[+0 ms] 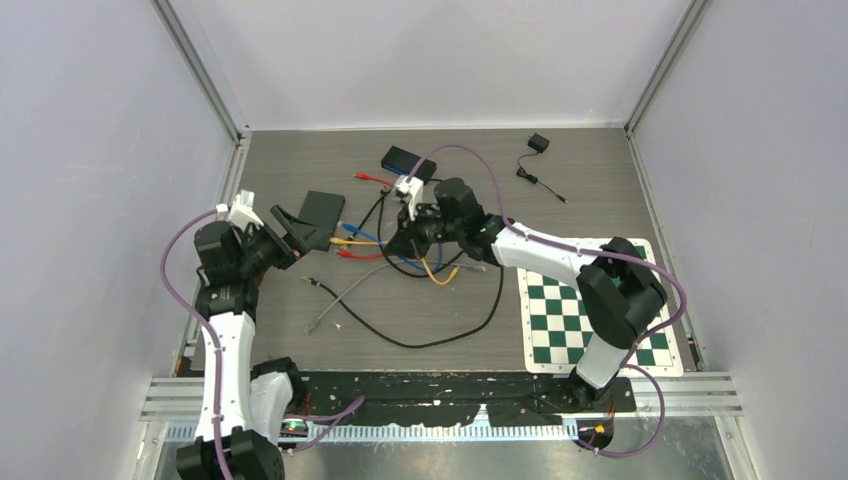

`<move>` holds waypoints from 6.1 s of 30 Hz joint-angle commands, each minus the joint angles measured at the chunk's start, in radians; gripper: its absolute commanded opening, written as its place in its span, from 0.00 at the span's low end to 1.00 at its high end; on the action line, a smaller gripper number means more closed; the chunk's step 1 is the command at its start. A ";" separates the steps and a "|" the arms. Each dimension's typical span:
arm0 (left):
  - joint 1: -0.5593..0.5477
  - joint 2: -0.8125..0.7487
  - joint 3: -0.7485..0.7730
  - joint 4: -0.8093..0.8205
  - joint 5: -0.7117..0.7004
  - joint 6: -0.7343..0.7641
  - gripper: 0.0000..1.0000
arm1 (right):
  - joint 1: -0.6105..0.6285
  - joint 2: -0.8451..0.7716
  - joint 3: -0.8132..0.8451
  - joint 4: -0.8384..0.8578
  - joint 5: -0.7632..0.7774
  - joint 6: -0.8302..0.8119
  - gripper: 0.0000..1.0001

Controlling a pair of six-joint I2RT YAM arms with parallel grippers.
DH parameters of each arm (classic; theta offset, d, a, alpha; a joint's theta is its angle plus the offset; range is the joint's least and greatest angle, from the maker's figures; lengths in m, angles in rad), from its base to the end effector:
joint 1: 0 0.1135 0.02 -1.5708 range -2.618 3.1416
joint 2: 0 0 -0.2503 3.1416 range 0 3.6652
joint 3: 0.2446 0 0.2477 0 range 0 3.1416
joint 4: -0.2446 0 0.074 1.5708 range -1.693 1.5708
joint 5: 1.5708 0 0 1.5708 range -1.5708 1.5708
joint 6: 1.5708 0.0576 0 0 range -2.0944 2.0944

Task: Insert the plug into the switch port
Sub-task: Pick up the connector from the center of the board.

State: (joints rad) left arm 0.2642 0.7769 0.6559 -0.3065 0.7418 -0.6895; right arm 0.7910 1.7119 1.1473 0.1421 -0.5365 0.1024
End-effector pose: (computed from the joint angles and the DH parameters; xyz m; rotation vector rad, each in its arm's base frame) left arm 0.1968 0.0129 0.2712 -0.4632 1.9634 -1.0096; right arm 0.2624 0.3072 0.2328 -1.0457 1.8253 1.0922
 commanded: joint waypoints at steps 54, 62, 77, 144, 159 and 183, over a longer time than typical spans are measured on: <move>-0.270 0.237 0.229 -0.173 0.421 1.744 0.60 | -0.186 -0.117 0.073 -0.239 -0.584 -0.035 0.05; -0.297 0.262 0.238 -0.231 0.419 1.793 0.48 | -0.180 -0.112 0.077 -0.245 -0.576 -0.038 0.05; -0.298 0.208 0.258 -0.269 0.393 1.732 0.00 | -0.175 -0.180 0.149 -0.256 -0.227 -0.156 0.50; -0.299 0.172 0.195 -0.276 0.292 1.551 0.00 | 0.147 -0.105 0.104 -0.018 -0.014 -0.804 0.22; -0.298 0.046 0.121 0.000 0.207 1.267 0.68 | 0.100 -0.075 0.118 -0.004 0.053 -0.765 0.05; -0.282 0.563 0.584 -0.209 -0.805 0.415 0.89 | 0.034 0.478 0.589 -0.078 0.364 -0.448 0.05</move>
State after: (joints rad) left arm -0.0299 1.2518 1.1736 -0.4076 0.1574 -0.0834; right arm 0.8116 2.1498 1.6310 0.0772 -0.2565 -0.4534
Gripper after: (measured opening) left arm 0.907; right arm 0.210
